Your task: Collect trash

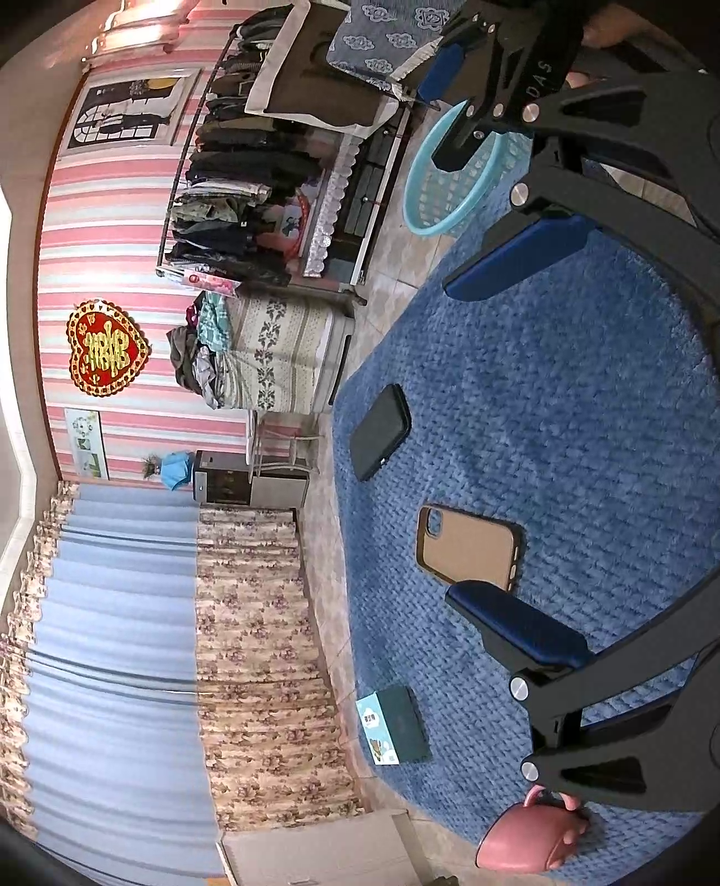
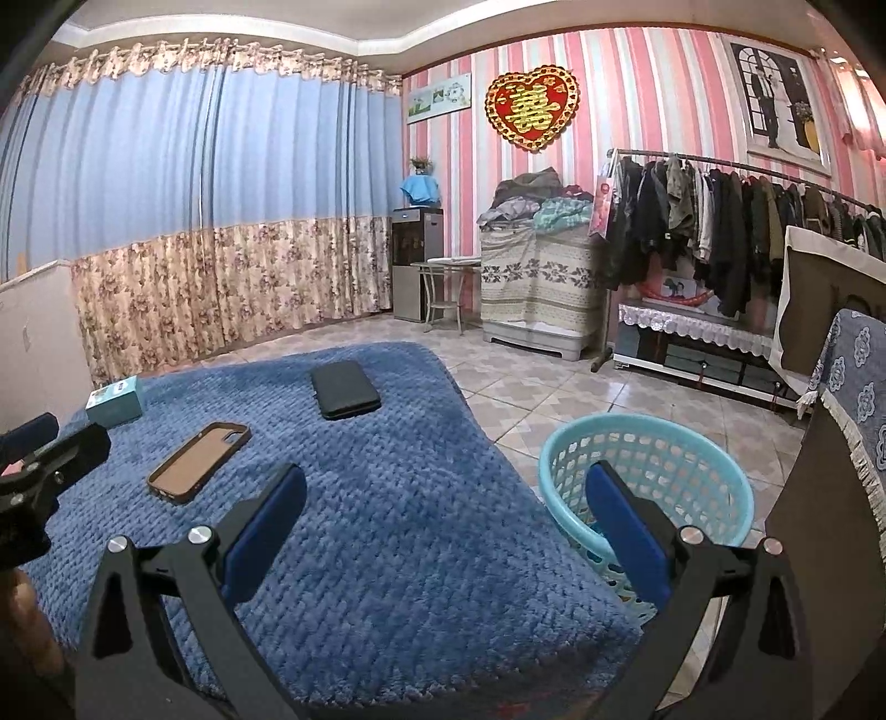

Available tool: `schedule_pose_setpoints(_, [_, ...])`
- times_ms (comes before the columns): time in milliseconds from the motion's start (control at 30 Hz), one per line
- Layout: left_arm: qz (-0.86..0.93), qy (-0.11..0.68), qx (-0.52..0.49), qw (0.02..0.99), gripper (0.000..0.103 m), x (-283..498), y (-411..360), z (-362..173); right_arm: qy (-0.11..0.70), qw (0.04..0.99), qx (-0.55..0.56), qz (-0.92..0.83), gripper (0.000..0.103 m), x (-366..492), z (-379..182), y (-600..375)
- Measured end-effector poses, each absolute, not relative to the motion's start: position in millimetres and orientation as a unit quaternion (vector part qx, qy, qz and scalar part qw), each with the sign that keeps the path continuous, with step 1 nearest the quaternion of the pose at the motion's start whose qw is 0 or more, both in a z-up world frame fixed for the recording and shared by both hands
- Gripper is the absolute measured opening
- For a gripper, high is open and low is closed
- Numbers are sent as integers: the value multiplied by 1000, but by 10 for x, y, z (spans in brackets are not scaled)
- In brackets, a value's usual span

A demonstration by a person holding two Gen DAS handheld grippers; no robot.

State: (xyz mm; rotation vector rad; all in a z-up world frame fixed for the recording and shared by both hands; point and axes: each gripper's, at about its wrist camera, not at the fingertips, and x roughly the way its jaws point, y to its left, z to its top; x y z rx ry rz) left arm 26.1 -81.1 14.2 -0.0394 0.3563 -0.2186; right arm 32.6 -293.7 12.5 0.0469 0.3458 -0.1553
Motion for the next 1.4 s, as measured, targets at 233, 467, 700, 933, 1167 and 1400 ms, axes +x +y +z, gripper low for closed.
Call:
schedule_pose_setpoints(233, [-116,178,-18,977,98,263,-799,128,171,982,24,-78,99,329,127,-2955])
schedule_pose_setpoints(467, [-117,179,-19,977,98,263,-801,129,171,982,25,-79,99,330,122,-2957])
schedule_pose_setpoints(700, [-118,179,-18,977,98,258,-814,129,171,982,24,-78,99,327,120,-2963])
schedule_pose_setpoints(933, [-118,178,-18,977,98,246,-808,131,171,982,25,-78,99,327,120,-2964])
schedule_pose_setpoints(1167, [-118,178,-17,977,98,255,-780,133,171,982,24,-78,99,326,122,-2968])
schedule_pose_setpoints(1400, [-119,178,-17,977,98,256,-762,131,171,982,24,-78,99,327,120,-2962])
